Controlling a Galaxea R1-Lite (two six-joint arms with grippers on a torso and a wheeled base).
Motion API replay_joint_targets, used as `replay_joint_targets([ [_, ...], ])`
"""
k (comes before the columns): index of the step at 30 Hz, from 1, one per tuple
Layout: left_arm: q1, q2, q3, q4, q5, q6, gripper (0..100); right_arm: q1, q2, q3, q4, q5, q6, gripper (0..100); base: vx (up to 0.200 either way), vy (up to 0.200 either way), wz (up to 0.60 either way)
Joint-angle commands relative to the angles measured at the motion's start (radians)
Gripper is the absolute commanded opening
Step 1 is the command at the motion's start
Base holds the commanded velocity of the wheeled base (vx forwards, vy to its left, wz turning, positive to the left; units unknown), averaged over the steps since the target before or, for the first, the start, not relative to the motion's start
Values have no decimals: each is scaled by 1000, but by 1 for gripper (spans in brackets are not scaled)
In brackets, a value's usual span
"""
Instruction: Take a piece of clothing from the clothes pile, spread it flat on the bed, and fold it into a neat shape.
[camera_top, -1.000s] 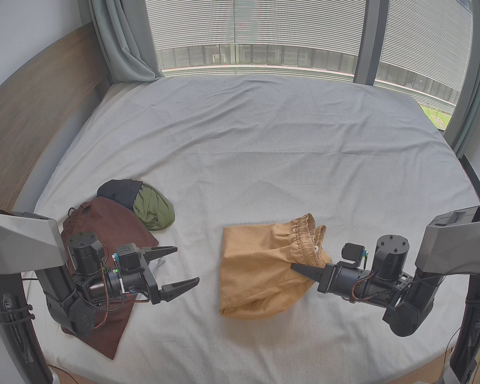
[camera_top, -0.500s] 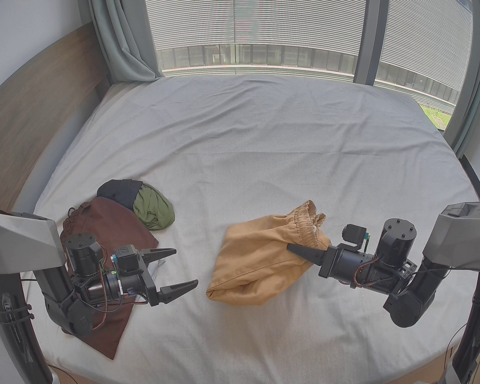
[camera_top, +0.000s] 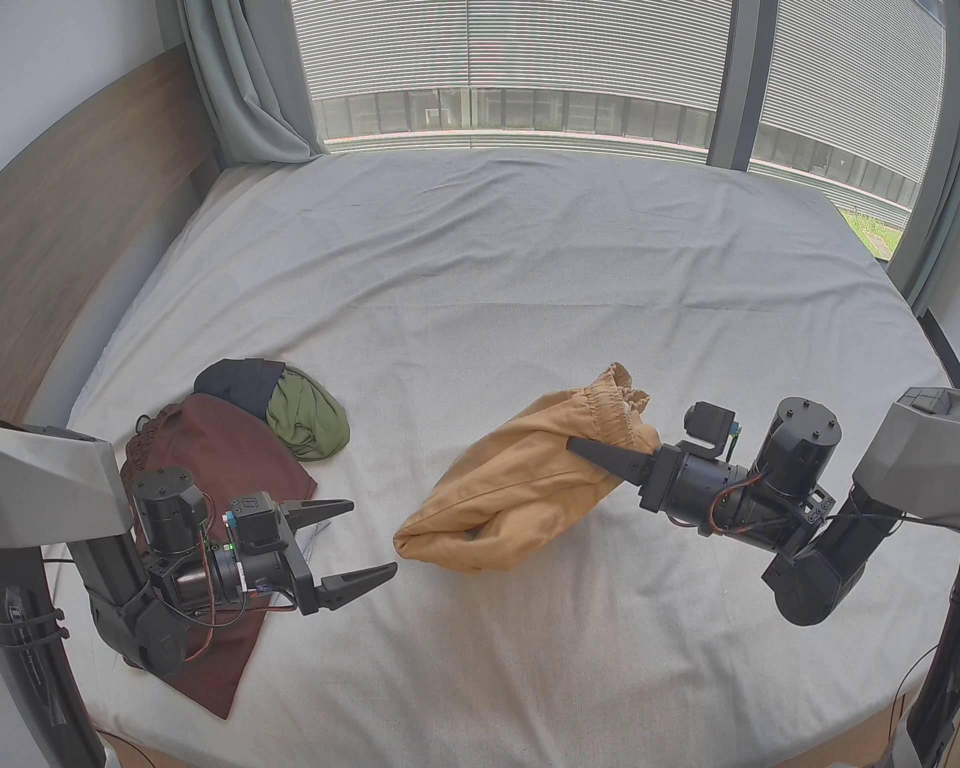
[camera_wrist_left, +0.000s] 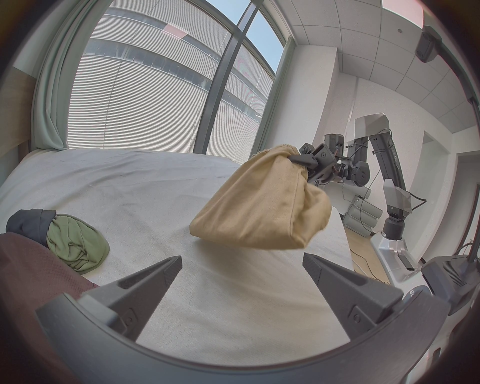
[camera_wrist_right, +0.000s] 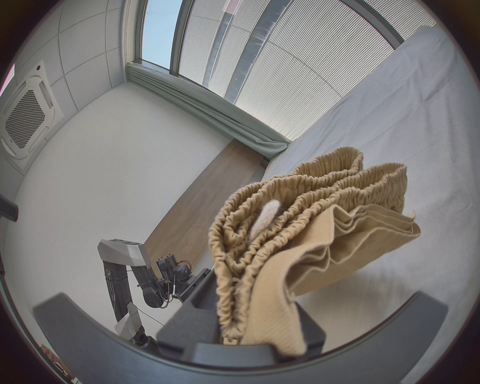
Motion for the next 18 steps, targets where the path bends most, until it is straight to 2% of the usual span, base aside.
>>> replay_joint_targets([
  [1, 0, 3, 3, 0, 0, 0, 100, -13, 8, -54, 2, 2, 11, 0, 0, 0, 0],
  [14, 0, 4, 6, 0, 0, 0, 100, -52, 110, -278, 28, 6, 57, 0, 0, 0, 0],
  [18, -2, 9, 7, 0, 0, 2, 100, -56, 137, -393, 111, 6, 59, 0, 0, 0, 0],
])
